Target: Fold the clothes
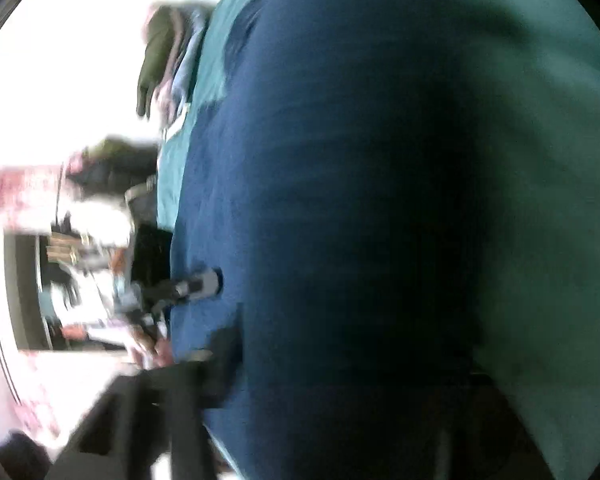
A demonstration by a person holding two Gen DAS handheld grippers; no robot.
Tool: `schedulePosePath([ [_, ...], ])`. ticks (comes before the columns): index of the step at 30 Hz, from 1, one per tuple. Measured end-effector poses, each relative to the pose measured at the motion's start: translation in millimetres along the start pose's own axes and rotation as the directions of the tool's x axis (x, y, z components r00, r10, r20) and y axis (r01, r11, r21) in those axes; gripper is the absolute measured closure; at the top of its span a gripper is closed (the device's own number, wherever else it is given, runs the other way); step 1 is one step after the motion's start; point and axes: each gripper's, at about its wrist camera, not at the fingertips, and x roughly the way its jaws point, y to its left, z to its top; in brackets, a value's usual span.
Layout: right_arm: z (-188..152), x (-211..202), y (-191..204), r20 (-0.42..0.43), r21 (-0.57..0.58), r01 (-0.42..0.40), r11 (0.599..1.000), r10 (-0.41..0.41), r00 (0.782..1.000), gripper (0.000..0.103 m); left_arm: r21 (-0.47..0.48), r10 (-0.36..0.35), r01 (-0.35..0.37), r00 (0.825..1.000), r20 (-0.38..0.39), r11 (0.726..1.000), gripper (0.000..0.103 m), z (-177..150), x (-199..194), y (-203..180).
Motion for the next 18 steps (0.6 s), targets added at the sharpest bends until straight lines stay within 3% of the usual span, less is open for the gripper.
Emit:
schedulePosePath([
  [3,-10.1,-15.0,19.6,0.051,-0.042,0.029,0.999,-0.026,0.998,0.077,0.011,-0.016,0.016,0.999,0.034,1.0,0.078,-21.8,-9.4,-25.3],
  [5,-13.5,-29.8,26.7,0.071,-0.046,-0.004,0.999,0.008,0.997,0.078,0.031,-0.02,0.018,0.998,0.052,0.999,0.078,-37.4,-14.9,-46.1],
  [11,-33.2,-96.3,38.7,0.085,-0.106,-0.031,0.994,0.04,0.996,0.079,0.133,0.071,-0.079,0.995,0.069,0.988,0.078,-97.8,-1.9,-136.1],
  [14,-47.4,-146.0,39.4,0.103,-0.153,-0.029,0.988,0.045,0.994,0.079,0.2,0.065,-0.076,0.996,0.063,0.977,0.078,-136.8,26.7,-201.8],
  [18,-74.0,-264.5,11.8,0.168,-0.177,-0.047,0.983,0.077,0.983,0.079,0.28,0.059,-0.073,0.996,0.06,0.957,0.078,-168.8,103.4,-294.7],
])
